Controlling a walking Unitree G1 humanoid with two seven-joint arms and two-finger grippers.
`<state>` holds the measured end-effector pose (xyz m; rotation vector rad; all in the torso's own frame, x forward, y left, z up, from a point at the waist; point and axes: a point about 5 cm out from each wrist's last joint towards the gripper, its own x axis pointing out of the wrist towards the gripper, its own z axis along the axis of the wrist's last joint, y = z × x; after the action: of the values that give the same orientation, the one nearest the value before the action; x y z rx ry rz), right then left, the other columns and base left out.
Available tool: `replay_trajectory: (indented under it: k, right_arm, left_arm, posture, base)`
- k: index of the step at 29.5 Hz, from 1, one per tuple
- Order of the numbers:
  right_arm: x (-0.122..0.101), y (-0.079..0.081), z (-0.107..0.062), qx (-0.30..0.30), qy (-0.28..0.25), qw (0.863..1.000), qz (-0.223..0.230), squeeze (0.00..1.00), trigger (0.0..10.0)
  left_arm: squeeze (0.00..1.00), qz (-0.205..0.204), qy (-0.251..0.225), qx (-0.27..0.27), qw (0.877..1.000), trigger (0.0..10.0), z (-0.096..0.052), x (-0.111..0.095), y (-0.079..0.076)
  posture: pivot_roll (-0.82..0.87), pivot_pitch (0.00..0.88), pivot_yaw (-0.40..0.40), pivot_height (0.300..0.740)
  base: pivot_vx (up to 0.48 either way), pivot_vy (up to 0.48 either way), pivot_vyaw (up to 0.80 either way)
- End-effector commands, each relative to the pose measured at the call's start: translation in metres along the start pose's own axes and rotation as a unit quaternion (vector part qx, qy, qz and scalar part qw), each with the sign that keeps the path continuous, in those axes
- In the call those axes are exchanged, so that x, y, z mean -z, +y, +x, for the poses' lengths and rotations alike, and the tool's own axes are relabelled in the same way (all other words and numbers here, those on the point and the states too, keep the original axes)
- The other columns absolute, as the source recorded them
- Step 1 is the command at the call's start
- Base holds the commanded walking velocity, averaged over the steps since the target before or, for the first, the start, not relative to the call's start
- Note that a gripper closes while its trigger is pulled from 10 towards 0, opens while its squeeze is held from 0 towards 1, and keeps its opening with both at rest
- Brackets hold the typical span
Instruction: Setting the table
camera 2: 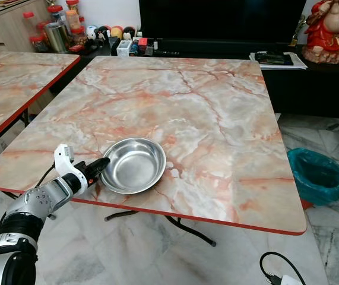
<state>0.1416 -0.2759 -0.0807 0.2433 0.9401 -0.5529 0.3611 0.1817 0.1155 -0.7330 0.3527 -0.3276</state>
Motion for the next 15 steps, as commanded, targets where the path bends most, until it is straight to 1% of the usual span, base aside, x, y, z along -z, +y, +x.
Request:
replay_trajectory:
  k: [1, 7, 8, 9, 10, 15]
  right_arm:
    - [0.0025, -0.0018, -0.0004, 0.003, 0.004, 1.000, 0.004, 0.00, 10.0]
    - [0.0022, -0.0018, -0.0004, 0.003, 0.004, 1.000, 0.003, 0.00, 10.0]
    - [0.0022, -0.0018, -0.0004, 0.003, 0.004, 1.000, 0.003, 0.00, 10.0]
    - [0.0022, -0.0018, -0.0004, 0.003, 0.004, 1.000, 0.003, 0.00, 10.0]
    - [0.0022, -0.0017, -0.0004, 0.003, 0.004, 1.000, 0.003, 0.00, 10.0]
    - [0.0022, -0.0015, -0.0004, 0.003, 0.004, 1.000, 0.003, 0.00, 10.0]
  left_arm:
    - [0.00, 0.009, 0.011, -0.009, 1.000, 10.0, -0.0005, 0.0027, 0.0014]
    - [0.00, 0.009, 0.007, -0.015, 1.000, 10.0, -0.0038, -0.0005, 0.0052]
    - [0.62, 0.009, 0.006, -0.016, 1.000, 10.0, -0.0044, -0.0007, 0.0057]
    - [0.62, 0.009, 0.006, -0.016, 1.000, 10.0, -0.0047, -0.0009, 0.0060]
    - [1.00, 0.010, 0.005, -0.019, 1.000, 10.0, -0.0051, -0.0013, 0.0066]
    - [1.00, 0.009, 0.003, -0.024, 1.000, 10.0, -0.0065, -0.0021, 0.0083]
  posture:
    - [0.01, 0.085, 0.041, 0.740]
    - [0.01, 0.086, 0.040, 0.740]
    - [0.01, 0.086, 0.040, 0.740]
    - [0.01, 0.086, 0.040, 0.740]
    - [0.01, 0.086, 0.040, 0.740]
    - [0.01, 0.085, 0.040, 0.740]
  base:
    - [0.000, 0.000, 0.00]
    - [0.000, 0.000, 0.00]
    - [0.000, 0.000, 0.00]
    - [0.000, 0.000, 0.00]
    - [0.000, 0.000, 0.00]
    - [0.000, 0.000, 0.00]
